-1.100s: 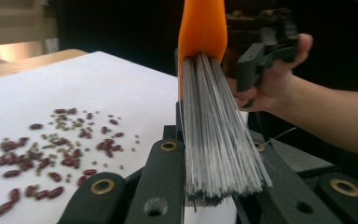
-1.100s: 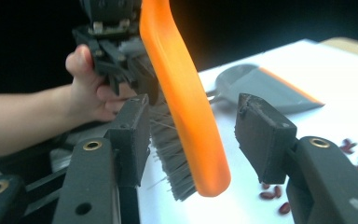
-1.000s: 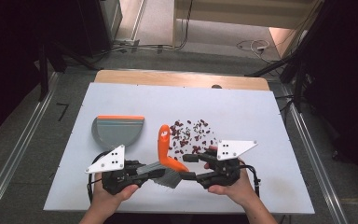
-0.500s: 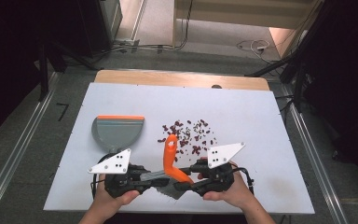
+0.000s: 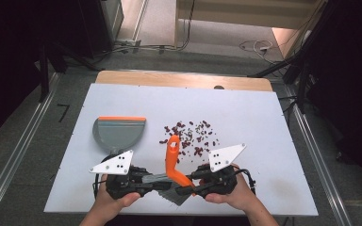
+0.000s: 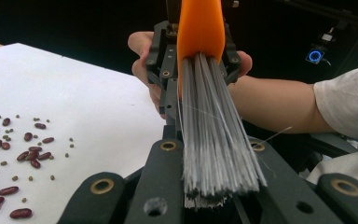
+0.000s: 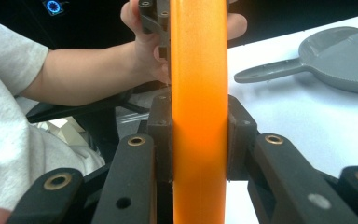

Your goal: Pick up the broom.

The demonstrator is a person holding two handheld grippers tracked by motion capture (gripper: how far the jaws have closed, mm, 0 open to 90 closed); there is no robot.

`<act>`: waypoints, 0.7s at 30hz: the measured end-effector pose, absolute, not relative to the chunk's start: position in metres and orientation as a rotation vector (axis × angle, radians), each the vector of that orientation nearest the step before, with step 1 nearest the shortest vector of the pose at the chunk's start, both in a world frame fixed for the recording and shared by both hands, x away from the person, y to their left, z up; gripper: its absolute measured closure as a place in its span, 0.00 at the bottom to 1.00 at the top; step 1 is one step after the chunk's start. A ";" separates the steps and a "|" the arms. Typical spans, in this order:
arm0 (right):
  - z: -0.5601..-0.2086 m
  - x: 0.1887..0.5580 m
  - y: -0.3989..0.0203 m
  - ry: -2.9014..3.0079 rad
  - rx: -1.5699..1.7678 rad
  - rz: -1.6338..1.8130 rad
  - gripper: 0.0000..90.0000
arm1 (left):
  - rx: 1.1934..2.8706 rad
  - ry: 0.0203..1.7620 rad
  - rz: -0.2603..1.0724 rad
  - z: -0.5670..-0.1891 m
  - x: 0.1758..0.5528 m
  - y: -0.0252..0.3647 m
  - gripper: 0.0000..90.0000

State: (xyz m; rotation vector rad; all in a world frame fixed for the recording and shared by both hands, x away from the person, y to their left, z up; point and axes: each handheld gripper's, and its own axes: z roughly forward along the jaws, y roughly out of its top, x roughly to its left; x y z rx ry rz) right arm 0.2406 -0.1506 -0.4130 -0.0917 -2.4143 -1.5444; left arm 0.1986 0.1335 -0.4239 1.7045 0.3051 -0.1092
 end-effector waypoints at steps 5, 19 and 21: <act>-0.411 0.238 -0.149 -2.452 -0.080 -1.527 0.76 | 1.692 0.303 -0.133 -0.426 0.199 0.135 0.93; -0.402 0.239 -0.155 -2.507 -0.229 -1.622 0.76 | 1.590 0.459 -0.022 -0.429 0.206 0.165 0.35; -0.402 0.242 -0.159 -2.525 -0.283 -1.629 0.76 | 1.584 0.505 0.028 -0.430 0.205 0.169 0.26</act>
